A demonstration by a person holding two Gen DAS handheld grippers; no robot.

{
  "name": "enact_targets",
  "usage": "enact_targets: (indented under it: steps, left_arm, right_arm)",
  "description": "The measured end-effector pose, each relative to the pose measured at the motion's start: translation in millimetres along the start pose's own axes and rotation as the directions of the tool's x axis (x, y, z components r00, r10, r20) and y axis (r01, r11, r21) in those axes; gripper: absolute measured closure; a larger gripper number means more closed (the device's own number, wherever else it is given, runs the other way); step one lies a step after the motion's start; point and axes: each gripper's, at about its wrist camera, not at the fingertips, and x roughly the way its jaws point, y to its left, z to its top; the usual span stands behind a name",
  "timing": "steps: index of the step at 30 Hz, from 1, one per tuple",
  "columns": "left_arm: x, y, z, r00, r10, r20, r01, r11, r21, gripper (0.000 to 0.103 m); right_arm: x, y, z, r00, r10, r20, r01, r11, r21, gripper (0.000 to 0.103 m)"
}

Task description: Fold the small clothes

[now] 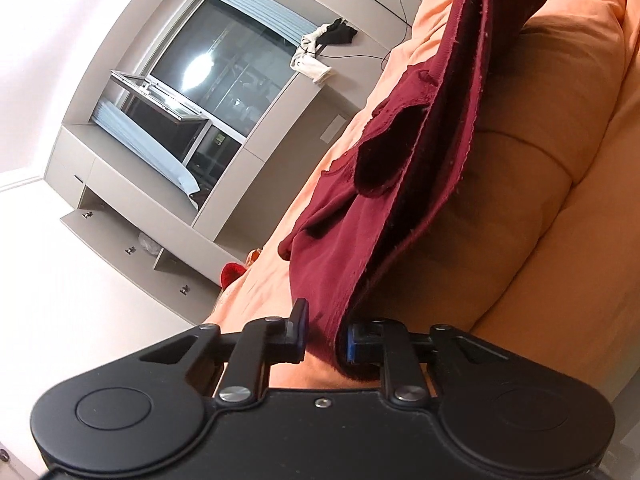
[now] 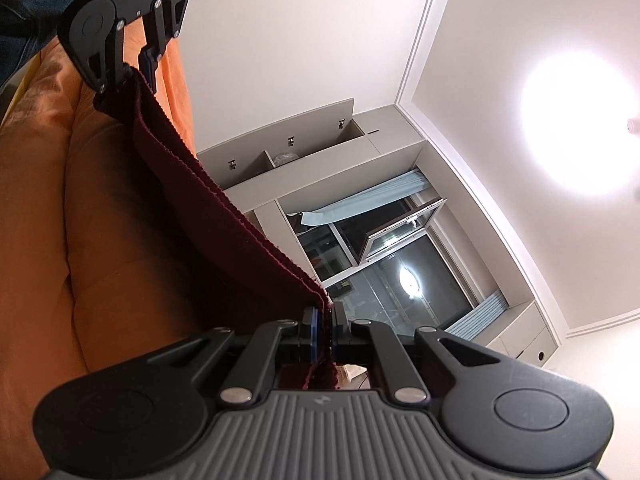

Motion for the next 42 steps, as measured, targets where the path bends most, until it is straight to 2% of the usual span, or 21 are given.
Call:
enact_targets:
  steps: [2, 6, 10, 12, 20, 24, 27, 30, 34, 40, 42]
  left_arm:
    - [-2.5, 4.1, -0.3, 1.0, -0.011, 0.005, 0.011, 1.0, -0.016, 0.095]
    - [-13.2, 20.6, -0.8, 0.997, 0.027, 0.072, -0.018, 0.992, -0.126, 0.097]
    - [-29.7, 44.6, 2.3, 0.99, 0.05, 0.128, -0.012, 0.96, -0.28, 0.097]
    - [-42.0, 52.5, 4.2, 0.985, 0.065, 0.16, -0.009, 0.945, -0.326, 0.097]
    - [-107.0, 71.6, 14.9, 0.956, 0.099, 0.277, 0.02, 0.917, -0.398, 0.097]
    - [-137.8, 75.1, 19.1, 0.943, 0.131, 0.307, -0.016, 0.937, -0.35, 0.097]
    - [-146.2, 80.5, 25.3, 0.937, 0.135, 0.322, -0.014, 0.936, -0.352, 0.097]
    - [-135.8, 94.0, 35.6, 0.931, 0.146, 0.335, -0.009, 0.926, -0.378, 0.097]
    - [-104.7, 109.1, 57.8, 0.925, 0.186, 0.332, -0.049, 0.924, -0.38, 0.097]
    - [-18.8, 125.5, 95.5, 0.928, 0.211, 0.306, -0.082, 0.919, -0.386, 0.097]
    - [14.9, 127.9, 106.8, 0.935, 0.204, 0.289, -0.087, 0.924, -0.372, 0.097]
  right_arm:
    - [-1.0, 1.5, 0.2, 1.0, -0.007, 0.002, 0.007, 1.0, -0.005, 0.097]
    - [-5.8, -1.5, 1.2, 0.999, -0.03, 0.016, 0.029, 0.999, 0.024, 0.098]
    - [-11.9, -9.9, 5.5, 0.998, -0.065, 0.009, 0.064, 0.997, 0.053, 0.098]
    - [-16.4, -16.0, 9.1, 0.997, -0.077, 0.0, 0.077, 0.995, 0.063, 0.098]
    - [-63.5, -47.3, 24.6, 0.996, -0.088, -0.024, 0.089, 0.994, 0.068, 0.098]
    - [-80.0, -68.4, 34.8, 0.996, -0.09, -0.008, 0.09, 0.994, 0.067, 0.098]
    - [-70.3, -82.8, 40.3, 0.995, -0.096, -0.005, 0.096, 0.991, 0.096, 0.098]
    - [-49.0, -90.8, 39.4, 0.992, -0.122, 0.003, 0.121, 0.986, 0.112, 0.098]
    - [-4.5, -96.1, 32.2, 0.988, -0.153, 0.017, 0.151, 0.985, 0.086, 0.098]
    - [88.8, -90.9, 8.2, 0.989, -0.146, -0.001, 0.146, 0.988, 0.047, 0.098]
    - [118.9, -85.8, -1.9, 0.992, -0.127, -0.018, 0.128, 0.991, 0.042, 0.098]
